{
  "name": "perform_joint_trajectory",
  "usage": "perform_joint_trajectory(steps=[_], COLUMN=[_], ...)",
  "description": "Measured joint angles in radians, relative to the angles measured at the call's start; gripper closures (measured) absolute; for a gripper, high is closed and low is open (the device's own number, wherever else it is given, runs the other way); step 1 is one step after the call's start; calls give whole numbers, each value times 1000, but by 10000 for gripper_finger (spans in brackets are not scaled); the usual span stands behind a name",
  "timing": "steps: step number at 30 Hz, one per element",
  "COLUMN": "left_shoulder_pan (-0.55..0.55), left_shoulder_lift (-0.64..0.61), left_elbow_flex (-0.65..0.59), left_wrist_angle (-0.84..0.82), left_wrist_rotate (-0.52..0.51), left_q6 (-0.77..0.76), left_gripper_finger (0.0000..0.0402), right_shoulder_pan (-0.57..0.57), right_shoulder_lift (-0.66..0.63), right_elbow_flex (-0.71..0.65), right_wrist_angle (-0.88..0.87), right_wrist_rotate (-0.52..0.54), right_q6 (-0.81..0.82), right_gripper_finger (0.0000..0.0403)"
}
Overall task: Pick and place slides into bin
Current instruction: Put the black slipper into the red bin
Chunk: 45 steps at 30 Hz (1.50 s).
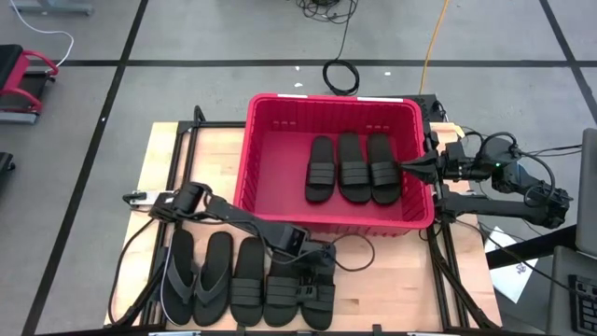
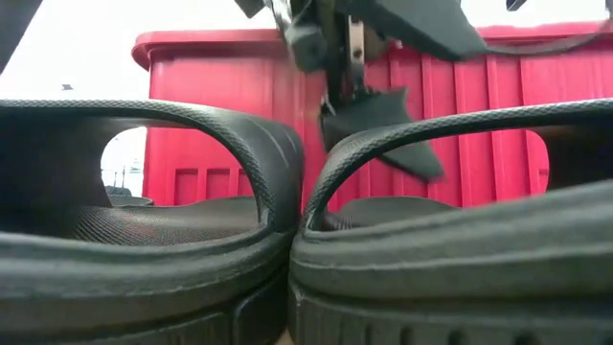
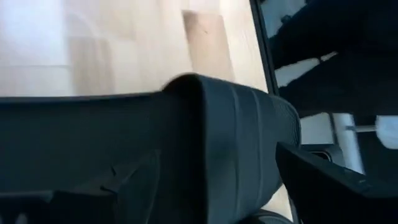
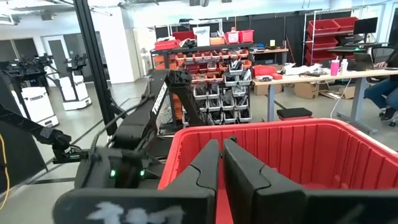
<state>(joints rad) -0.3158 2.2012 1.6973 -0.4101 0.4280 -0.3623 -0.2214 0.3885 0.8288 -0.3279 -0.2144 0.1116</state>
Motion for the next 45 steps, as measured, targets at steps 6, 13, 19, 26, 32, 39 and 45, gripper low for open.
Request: perform_joint_trajectory(steps=[6,13,19,26,32,39,45], left_shoulder_pan=[-1,1,-15,-31,-49,-84,-93], left_shoulder_lift=[40,40,40,40,37,38,-86], left_elbow_flex=[0,1,1,53,284,597,612], left_wrist_angle=[48,90,119,107,14,-435,-569], left_wrist_rotate=[52,66,71,93,98,-4,-156], left_q6=[-42,-63,18,17,23,55,-38], left_gripper_finger=[113,203,382,396,398,400,400], right_shoulder_pan=[0,0,0,0,0,0,0], right_shoulder_lift=[0,0,0,0,0,0,0], right_elbow_flex=[0,0,0,0,0,0,0], right_wrist_angle=[-1,-2,1,1,1,1,2], right_wrist_rotate=[0,-1,-1,-1,0,1,0], right_q6=[7,7,7,2,0,0,0], right_gripper_finger=[390,390,390,390,390,390,390])
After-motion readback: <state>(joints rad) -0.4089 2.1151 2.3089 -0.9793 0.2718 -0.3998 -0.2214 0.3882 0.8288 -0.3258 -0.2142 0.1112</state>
